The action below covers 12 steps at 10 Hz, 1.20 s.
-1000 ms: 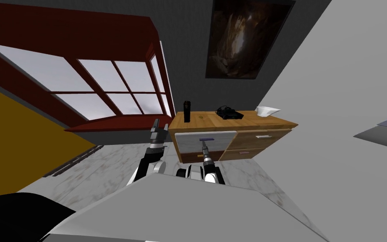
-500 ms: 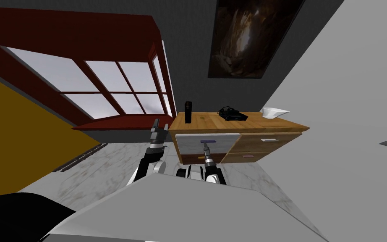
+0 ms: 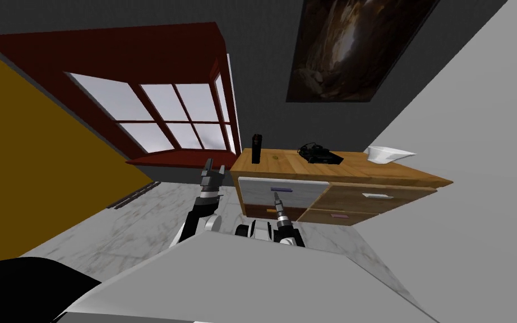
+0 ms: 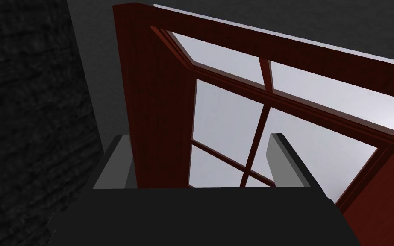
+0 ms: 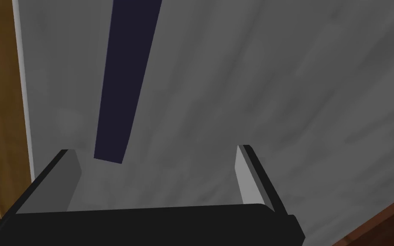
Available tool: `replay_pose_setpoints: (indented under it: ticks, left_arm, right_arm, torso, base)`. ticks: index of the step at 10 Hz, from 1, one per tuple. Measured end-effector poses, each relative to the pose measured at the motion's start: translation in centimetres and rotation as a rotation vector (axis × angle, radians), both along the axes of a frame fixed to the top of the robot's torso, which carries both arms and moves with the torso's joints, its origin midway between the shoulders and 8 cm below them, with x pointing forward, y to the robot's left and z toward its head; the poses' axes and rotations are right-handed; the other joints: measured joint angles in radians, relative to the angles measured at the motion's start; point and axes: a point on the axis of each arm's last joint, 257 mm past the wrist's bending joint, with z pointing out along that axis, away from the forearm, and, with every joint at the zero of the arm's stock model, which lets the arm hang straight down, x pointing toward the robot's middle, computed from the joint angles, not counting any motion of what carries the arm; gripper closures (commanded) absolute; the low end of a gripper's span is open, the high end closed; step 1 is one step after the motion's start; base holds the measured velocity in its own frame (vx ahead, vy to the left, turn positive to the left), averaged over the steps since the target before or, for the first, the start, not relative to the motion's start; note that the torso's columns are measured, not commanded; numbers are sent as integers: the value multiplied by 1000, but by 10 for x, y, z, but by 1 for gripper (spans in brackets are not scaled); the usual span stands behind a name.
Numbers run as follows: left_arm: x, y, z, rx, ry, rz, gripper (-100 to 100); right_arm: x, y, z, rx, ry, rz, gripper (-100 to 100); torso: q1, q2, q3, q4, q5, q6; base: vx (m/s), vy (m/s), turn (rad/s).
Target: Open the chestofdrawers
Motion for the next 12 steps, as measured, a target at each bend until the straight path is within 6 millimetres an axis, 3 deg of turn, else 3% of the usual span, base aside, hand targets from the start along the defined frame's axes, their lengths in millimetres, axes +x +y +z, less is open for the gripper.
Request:
replay_pose_setpoints:
  ticks: [2,5,8,9,12]
  left_arm:
    - [0,0,0,0,0,0,0]
    - [0,0,0,0,0,0,0]
    - [0,0,0,0,0,0,0]
    - [0,0,0,0,0,0,0]
    - [0,0,0,0,0,0,0]
  right_arm:
    - [0,-6,-2,-99,-6,16,-100]
    - [-5,15,-9,-251,-17,104,-100]
    - [-6,20,-12,-345,-24,130,-100]
    - [-6,21,-12,-351,-26,130,100]
    - [-7,23,-10,-350,-27,136,100]
  torso:
    - [7,-9,-6,-3,2,-1]
    - [4,-7,-5,-2,1,0]
    - [3,-4,-3,-1,1,0]
    - [4,-5,-3,-2,1,0]
    - [4,1,0,0,1,0]
  base:
    - [-20,-9,322]
    - [12,11,-2]
    - [0,0,0]
    - [0,0,0]
    - [-149,10,-37]
